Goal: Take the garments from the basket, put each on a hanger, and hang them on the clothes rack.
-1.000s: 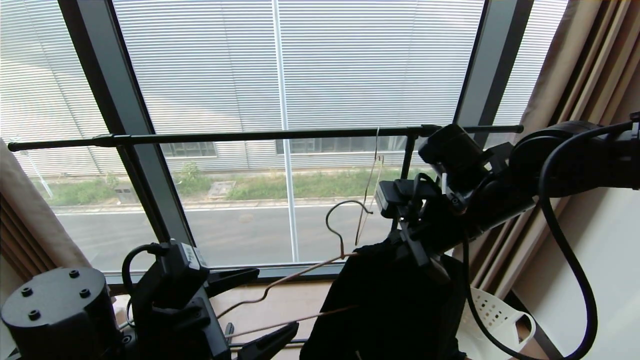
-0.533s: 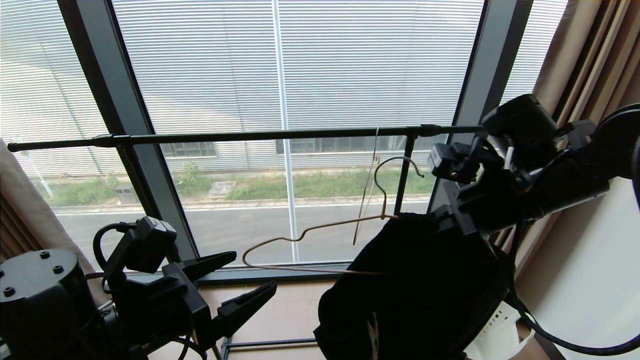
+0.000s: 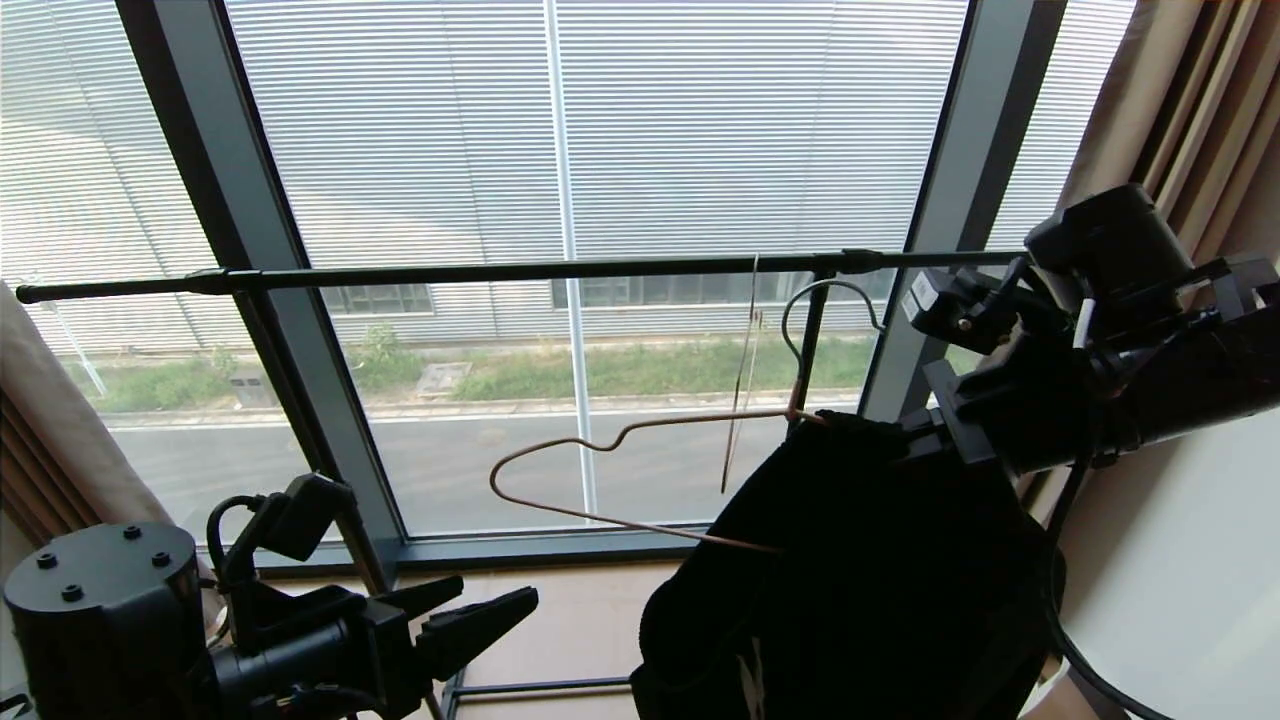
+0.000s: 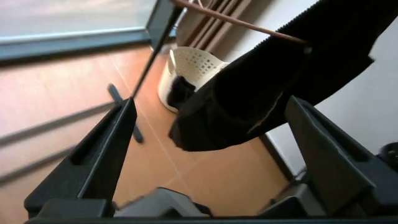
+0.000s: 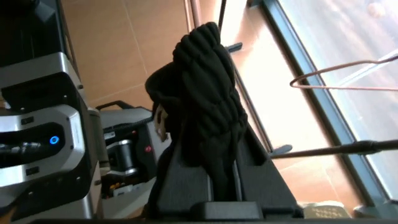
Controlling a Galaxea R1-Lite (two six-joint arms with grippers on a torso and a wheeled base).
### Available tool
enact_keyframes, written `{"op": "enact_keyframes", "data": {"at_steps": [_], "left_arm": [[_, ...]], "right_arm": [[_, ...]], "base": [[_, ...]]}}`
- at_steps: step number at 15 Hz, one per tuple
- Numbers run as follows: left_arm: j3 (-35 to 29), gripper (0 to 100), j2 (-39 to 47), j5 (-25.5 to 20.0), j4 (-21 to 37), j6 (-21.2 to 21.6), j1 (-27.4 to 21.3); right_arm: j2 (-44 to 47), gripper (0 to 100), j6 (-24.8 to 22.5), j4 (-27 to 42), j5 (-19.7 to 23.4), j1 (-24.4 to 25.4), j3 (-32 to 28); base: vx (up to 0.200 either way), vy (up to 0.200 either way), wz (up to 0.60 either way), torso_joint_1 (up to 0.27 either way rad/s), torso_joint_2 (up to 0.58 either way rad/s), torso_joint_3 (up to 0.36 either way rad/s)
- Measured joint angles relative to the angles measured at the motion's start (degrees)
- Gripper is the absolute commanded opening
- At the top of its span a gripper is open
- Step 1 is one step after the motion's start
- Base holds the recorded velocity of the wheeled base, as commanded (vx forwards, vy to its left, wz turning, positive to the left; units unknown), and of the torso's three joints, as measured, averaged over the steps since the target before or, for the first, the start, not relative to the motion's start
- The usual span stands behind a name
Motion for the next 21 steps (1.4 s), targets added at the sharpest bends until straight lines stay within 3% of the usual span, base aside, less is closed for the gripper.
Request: {"op": "enact_keyframes", "data": {"at_steps": [3, 10, 12, 21], "left_arm": [[-1.05, 100, 4.19, -0.99, -0.22, -1.83, -2.13], [-6.72, 100, 15.36, -1.72, -0.95, -1.94, -6.14], [-7.0, 100, 17.68, -1.67, -3.77, -1.89, -7.61], [-10.52, 100, 22.91, -1.43, -4.46, -1.61, -10.9]], "right_arm": [[-3.15, 0, 0.61, -9.41, 3.27, -0.45, 7.45], [-7.02, 0, 0.74, -10.13, 5.38, -0.48, 11.06], [-7.16, 0, 0.74, -10.15, 5.38, -0.41, 11.13], [-7.35, 0, 0.74, -10.15, 5.45, 0.63, 11.54]], "base": [[0.0, 0.0, 0.0, 0.0, 0.0, 0.0], [0.0, 0.0, 0.0, 0.0, 0.0, 0.0], [0.0, 0.0, 0.0, 0.0, 0.0, 0.0], [0.0, 0.0, 0.0, 0.0, 0.0, 0.0]]}}
